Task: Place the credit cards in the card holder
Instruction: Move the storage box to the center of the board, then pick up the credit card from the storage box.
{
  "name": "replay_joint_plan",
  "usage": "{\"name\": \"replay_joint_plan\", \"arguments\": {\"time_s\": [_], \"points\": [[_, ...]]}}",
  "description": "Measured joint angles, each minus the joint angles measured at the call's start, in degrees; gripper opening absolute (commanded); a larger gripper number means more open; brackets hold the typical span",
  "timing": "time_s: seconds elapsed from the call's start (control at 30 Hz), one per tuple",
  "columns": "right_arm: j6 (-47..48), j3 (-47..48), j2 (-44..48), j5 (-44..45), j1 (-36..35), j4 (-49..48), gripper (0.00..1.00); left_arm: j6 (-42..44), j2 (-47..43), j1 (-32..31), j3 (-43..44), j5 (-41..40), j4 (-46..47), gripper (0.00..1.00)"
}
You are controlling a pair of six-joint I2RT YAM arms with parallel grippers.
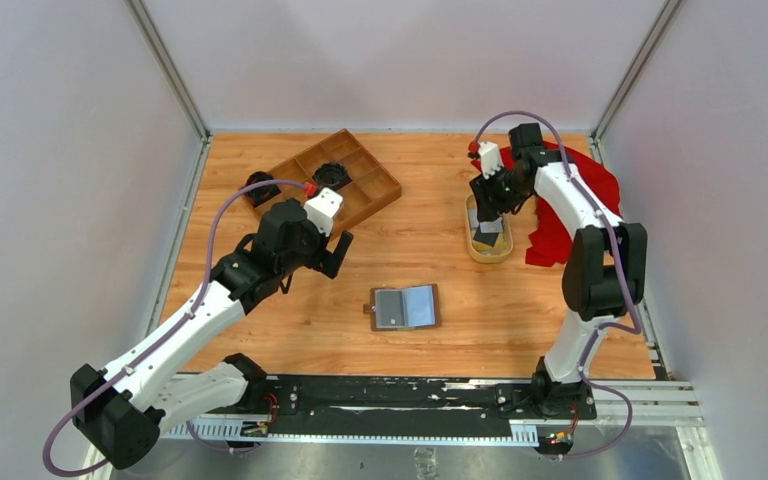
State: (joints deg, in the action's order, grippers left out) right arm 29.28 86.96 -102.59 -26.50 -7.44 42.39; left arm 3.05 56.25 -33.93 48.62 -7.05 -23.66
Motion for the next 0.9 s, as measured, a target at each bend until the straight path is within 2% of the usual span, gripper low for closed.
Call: {"name": "replay_joint_plan", "arguments": {"time_s": [0.2, 0.5, 0.9], "points": [[-8.5, -0.1, -4.7, 6.5, 0.0, -2.8, 0.56, 0.0, 0.0, 0.0, 0.0, 0.0, 0.0, 1.0], [-20.0, 0.1, -7.6, 11.1, -0.2, -5.3, 0.61, 0.0, 0.0, 0.0, 0.0, 0.2, 0.0, 1.0], [-28.8, 0.2, -10.3, 18.2, -0.9, -5.6, 0.67, 0.0, 0.0, 0.0, 0.0, 0.3, 0.0, 1.0]]}}
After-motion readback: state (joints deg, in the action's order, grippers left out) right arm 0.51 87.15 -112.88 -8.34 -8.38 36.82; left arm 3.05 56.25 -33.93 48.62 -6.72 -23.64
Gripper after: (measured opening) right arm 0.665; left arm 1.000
